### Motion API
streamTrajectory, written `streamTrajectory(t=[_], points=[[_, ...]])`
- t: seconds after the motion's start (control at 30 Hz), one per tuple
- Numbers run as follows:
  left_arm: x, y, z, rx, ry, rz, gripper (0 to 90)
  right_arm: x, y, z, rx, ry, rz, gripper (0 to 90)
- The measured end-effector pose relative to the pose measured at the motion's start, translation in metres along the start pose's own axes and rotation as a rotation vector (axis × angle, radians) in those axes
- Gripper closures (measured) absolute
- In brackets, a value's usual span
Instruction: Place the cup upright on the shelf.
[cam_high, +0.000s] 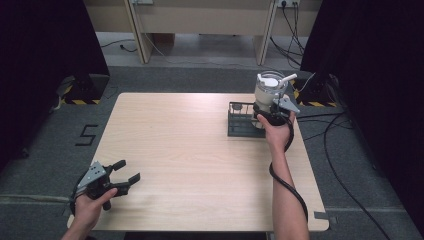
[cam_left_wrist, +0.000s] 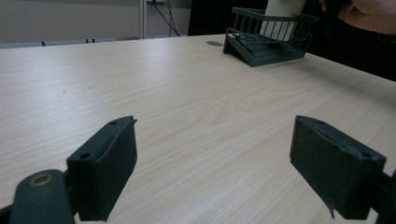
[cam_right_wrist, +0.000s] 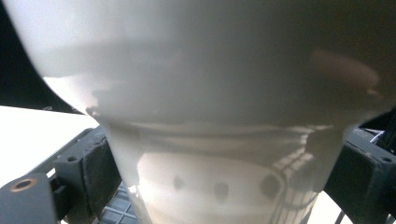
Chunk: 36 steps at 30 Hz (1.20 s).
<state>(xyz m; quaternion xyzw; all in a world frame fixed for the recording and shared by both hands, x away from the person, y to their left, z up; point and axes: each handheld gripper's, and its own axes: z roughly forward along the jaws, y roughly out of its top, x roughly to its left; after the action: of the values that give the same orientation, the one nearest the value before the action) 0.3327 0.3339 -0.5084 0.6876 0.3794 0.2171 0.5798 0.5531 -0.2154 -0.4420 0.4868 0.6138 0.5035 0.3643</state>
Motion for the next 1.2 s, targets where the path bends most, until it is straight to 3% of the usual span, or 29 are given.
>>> streamTrajectory(t=[0.67, 1.2], points=[[-0.001, 0.0, 0.001, 0.001, -0.003, 0.003, 14.5, 0.002, 0.001, -0.009, -0.033, 0.003, 0.033, 9.0], [-0.001, 0.001, 0.001, 0.0, -0.003, 0.008, 14.5, 0.002, 0.0, -0.026, -0.047, 0.007, 0.022, 14.2]])
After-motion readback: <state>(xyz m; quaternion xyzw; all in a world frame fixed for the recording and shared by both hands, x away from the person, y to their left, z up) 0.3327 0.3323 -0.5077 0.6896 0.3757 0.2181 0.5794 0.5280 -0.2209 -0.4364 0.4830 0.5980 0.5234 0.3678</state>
